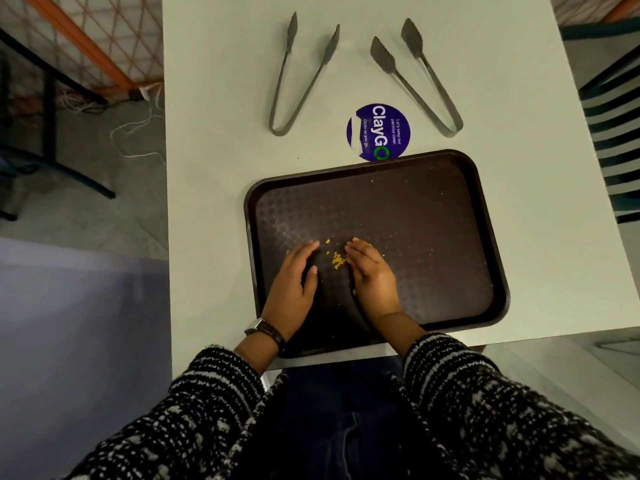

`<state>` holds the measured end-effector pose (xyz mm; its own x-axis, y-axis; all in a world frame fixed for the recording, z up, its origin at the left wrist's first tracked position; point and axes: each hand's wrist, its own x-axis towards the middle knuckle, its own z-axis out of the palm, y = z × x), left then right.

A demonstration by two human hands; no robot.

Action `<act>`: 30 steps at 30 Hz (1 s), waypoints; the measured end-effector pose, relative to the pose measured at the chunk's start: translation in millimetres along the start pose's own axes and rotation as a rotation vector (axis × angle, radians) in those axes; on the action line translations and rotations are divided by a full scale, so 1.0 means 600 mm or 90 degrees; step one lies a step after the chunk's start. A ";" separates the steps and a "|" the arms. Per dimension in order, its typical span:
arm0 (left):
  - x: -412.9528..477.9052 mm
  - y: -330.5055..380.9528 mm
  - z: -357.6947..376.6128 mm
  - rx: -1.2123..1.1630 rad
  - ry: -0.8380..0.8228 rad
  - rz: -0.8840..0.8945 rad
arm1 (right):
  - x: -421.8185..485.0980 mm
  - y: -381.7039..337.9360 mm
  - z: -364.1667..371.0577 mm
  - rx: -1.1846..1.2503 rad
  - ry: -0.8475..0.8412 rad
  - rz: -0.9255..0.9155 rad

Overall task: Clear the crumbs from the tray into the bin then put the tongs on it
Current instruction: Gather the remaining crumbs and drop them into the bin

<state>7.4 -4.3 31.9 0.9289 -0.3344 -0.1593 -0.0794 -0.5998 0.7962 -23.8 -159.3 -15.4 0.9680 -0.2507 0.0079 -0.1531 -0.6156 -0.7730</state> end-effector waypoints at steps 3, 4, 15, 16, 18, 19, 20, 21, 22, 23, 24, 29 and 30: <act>0.008 0.006 0.005 0.011 -0.019 0.013 | 0.018 -0.030 -0.021 0.144 0.081 0.187; 0.012 0.008 0.008 0.019 -0.027 0.016 | 0.026 -0.037 -0.029 0.229 0.120 0.278; 0.028 -0.003 0.086 0.231 -0.197 0.082 | 0.039 -0.015 -0.139 1.033 0.052 0.629; 0.030 -0.001 0.095 0.237 -0.212 0.108 | 0.035 -0.013 -0.143 1.044 0.053 0.628; 0.035 0.000 0.110 0.260 -0.247 0.161 | 0.028 -0.009 -0.148 1.061 0.058 0.627; 0.038 0.000 0.116 0.272 -0.261 0.189 | 0.024 -0.007 -0.150 1.067 0.061 0.628; 0.041 -0.002 0.121 0.278 -0.271 0.219 | 0.021 -0.006 -0.152 1.071 0.064 0.628; 0.043 -0.003 0.124 0.278 -0.276 0.249 | 0.017 -0.004 -0.153 1.072 0.066 0.630; 0.045 -0.008 0.124 0.277 -0.276 0.280 | 0.014 -0.002 -0.154 1.072 0.068 0.632; 0.047 -0.013 0.124 0.271 -0.271 0.310 | 0.011 0.000 -0.155 1.071 0.073 0.634; 0.048 -0.018 0.123 0.260 -0.262 0.331 | 0.009 0.001 -0.155 1.072 0.078 0.636; 0.052 -0.014 0.108 0.235 -0.236 0.376 | 0.001 0.009 -0.153 1.085 0.096 0.636; 0.053 -0.009 0.105 0.247 -0.239 0.389 | 0.001 0.008 -0.153 1.085 0.100 0.638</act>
<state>14.8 -57.4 -14.0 0.5039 -0.8638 -0.0018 -0.7162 -0.4190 0.5581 -42.5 -231.2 39.1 0.6338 -0.1026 -0.7667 -0.1281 0.9635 -0.2349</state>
